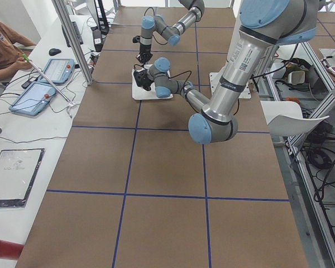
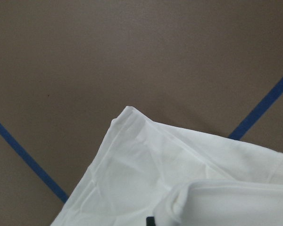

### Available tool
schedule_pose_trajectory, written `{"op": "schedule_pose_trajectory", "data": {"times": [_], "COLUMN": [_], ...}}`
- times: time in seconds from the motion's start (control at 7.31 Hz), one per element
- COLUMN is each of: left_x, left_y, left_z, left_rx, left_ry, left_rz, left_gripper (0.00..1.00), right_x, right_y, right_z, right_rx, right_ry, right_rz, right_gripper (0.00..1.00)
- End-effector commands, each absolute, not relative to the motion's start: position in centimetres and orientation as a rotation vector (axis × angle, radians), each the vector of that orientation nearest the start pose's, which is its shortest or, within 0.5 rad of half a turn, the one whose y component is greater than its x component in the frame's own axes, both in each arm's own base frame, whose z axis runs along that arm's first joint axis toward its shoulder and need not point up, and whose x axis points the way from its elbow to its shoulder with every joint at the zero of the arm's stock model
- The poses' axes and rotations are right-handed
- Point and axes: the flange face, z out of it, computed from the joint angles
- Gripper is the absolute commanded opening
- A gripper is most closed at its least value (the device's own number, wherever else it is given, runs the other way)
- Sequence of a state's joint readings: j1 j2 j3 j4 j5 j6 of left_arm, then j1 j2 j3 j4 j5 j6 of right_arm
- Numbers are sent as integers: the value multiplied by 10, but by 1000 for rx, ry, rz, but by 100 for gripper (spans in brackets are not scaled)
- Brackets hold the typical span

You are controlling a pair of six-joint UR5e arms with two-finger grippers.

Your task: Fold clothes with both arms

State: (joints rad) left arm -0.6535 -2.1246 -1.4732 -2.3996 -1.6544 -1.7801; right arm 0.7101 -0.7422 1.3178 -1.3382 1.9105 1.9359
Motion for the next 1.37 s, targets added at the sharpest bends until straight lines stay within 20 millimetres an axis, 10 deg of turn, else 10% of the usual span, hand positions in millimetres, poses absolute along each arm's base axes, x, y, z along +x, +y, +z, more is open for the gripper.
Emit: {"op": "schedule_pose_trajectory", "data": {"times": [0.0, 0.14, 0.82, 1.23], "left_x": [484, 486, 416, 301], "left_y": [-553, -579, -603, -571], "left_z": [304, 321, 357, 422], "left_rx": [252, 291, 355, 469], "left_ry": [1297, 1242, 1206, 1112], "left_rz": [-689, -676, -537, -197], "left_gripper": [34, 63, 62, 62], "right_x": [-521, -502, -347, -192], "right_y": [-608, -628, -693, -690], "right_z": [246, 256, 381, 481], "right_rx": [-141, -122, -22, 27], "right_ry": [-878, -883, -796, -796], "right_rz": [817, 773, 543, 317], "right_gripper": [100, 100, 100, 100]}}
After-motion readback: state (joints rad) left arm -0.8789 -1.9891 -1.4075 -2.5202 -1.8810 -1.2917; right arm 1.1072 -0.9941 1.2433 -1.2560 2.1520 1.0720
